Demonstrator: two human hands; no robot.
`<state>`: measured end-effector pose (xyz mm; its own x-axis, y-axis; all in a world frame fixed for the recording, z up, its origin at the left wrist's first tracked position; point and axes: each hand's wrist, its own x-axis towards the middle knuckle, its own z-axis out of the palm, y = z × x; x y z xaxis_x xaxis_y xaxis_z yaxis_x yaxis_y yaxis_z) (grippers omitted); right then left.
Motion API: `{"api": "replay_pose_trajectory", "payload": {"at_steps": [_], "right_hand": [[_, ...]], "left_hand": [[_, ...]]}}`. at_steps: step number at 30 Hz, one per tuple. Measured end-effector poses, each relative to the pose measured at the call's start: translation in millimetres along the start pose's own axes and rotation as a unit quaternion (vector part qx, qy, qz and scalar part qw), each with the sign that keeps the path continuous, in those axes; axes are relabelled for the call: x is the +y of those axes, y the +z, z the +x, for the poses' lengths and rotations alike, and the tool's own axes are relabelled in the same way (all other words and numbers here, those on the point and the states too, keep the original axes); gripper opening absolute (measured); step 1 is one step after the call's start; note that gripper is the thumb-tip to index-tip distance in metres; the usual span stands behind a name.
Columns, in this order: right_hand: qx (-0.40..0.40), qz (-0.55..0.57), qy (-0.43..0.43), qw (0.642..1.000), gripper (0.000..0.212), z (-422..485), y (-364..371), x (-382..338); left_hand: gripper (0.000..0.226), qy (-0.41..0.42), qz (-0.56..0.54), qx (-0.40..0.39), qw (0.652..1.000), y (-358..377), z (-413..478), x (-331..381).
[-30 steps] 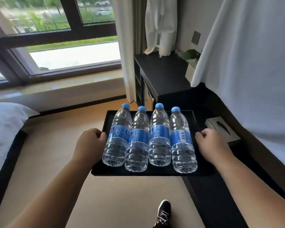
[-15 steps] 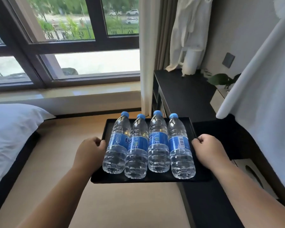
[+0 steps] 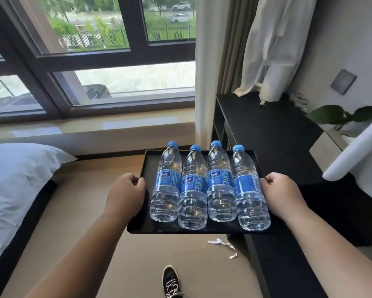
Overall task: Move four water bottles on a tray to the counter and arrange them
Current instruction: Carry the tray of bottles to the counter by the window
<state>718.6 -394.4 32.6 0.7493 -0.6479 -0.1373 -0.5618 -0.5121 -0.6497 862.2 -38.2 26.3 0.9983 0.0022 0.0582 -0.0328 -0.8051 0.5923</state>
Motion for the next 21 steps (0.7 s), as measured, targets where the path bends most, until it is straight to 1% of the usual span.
{"api": "replay_pose_trajectory", "payload": {"at_steps": [6, 10, 16, 21], "right_hand": [[0.032, 0.007, 0.025, 0.999, 0.031, 69, 32, -46], [0.042, 0.013, 0.045, 0.998, 0.030, 106, 48, -70], [0.052, 0.018, 0.056, 0.997, 0.031, 159, 58, -90], [0.062, 0.011, 0.064, 0.996, 0.035, 209, 61, -89]], "left_hand": [[0.026, 0.035, -0.007, -0.013, 0.999, 11, 113, 10], [0.026, 0.060, -0.012, -0.028, 0.998, 14, 174, 19], [0.026, 0.072, -0.005, -0.042, 0.996, 32, 239, 34], [0.025, 0.075, 0.011, -0.066, 0.995, 61, 284, 54]]}}
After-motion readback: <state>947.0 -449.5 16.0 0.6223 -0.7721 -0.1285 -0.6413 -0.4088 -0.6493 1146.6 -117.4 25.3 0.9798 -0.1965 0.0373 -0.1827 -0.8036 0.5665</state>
